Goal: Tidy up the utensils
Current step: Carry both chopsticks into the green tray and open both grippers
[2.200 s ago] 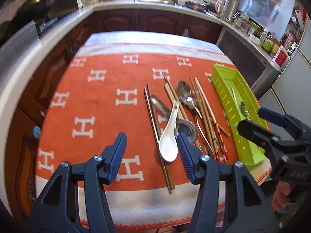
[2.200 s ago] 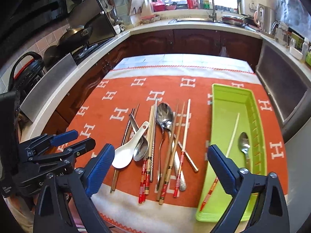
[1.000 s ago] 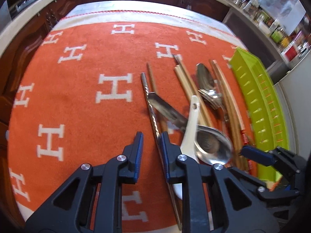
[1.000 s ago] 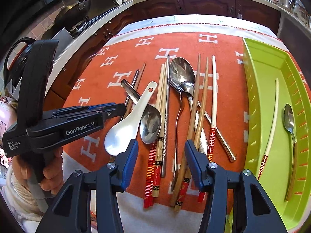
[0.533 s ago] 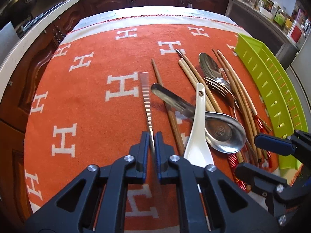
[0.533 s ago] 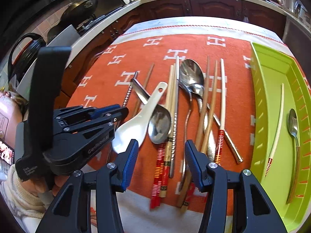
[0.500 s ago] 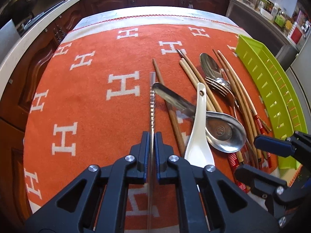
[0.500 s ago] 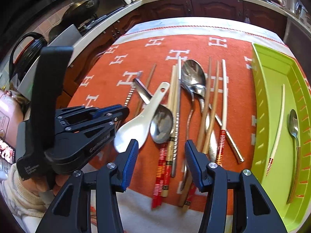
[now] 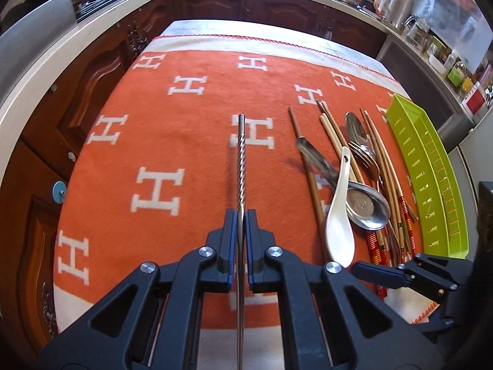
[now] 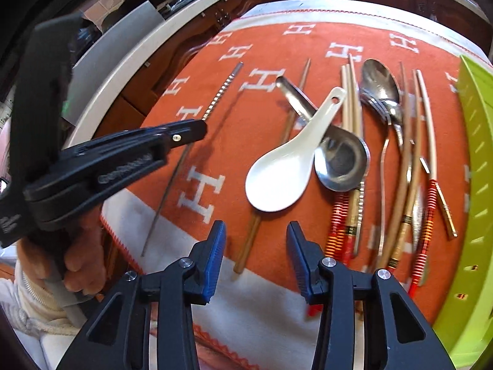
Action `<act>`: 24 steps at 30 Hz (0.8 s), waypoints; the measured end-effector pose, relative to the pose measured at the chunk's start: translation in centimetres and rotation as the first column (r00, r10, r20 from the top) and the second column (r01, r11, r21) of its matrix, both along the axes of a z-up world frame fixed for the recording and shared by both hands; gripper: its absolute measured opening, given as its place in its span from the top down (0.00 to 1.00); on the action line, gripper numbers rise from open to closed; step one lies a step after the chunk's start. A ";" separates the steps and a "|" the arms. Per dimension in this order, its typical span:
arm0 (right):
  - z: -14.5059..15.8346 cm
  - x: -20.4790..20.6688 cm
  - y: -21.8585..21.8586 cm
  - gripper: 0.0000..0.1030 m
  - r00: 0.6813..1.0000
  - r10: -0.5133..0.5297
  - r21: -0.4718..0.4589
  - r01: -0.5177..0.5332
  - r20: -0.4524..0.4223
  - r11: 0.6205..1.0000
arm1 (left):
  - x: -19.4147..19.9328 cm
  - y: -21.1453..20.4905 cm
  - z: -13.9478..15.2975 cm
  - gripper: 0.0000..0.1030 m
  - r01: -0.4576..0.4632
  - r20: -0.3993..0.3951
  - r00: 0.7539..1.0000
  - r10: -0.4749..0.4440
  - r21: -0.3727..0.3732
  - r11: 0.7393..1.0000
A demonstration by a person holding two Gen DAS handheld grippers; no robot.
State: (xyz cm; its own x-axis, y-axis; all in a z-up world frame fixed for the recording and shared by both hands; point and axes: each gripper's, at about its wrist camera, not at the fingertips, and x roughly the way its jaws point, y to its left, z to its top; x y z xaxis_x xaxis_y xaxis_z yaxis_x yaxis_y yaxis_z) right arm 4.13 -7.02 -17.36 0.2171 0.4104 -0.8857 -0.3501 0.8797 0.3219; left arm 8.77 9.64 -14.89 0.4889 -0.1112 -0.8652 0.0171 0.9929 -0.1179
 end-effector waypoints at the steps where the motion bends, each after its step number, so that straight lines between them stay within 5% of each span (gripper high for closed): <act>1: -0.3 0.0 0.5 0.59 1.000 0.002 -0.013 -0.002 -0.001 1.000 | -0.1 0.2 0.0 0.97 -0.003 -0.001 1.000 0.003 -0.005 1.000; 9: -0.7 -1.0 5.1 0.61 0.982 0.069 -0.242 -0.025 0.174 0.970 | -0.5 2.4 0.2 0.97 -0.042 0.001 0.999 0.042 -0.051 0.998; 11: -0.8 -1.9 6.4 0.77 0.967 0.115 -0.294 -0.045 0.227 0.955 | -0.7 2.9 0.2 0.97 -0.051 0.000 0.999 0.052 -0.057 0.997; 12: -0.8 -2.0 6.6 0.85 0.966 0.126 -0.288 -0.057 0.226 0.956 | -0.7 3.1 0.1 0.97 -0.055 -0.001 0.998 0.055 -0.058 0.997; 16: -0.8 -1.6 6.5 0.94 0.972 0.106 -0.253 -0.051 0.212 0.966 | -1.1 3.8 0.3 0.97 -0.066 -0.005 0.998 0.066 -0.071 0.995; 24: 1.4 -0.6 3.9 0.94 0.988 0.001 -0.031 0.004 0.152 1.000 | -1.9 4.1 2.7 0.97 -0.061 0.015 0.998 0.063 -0.095 0.994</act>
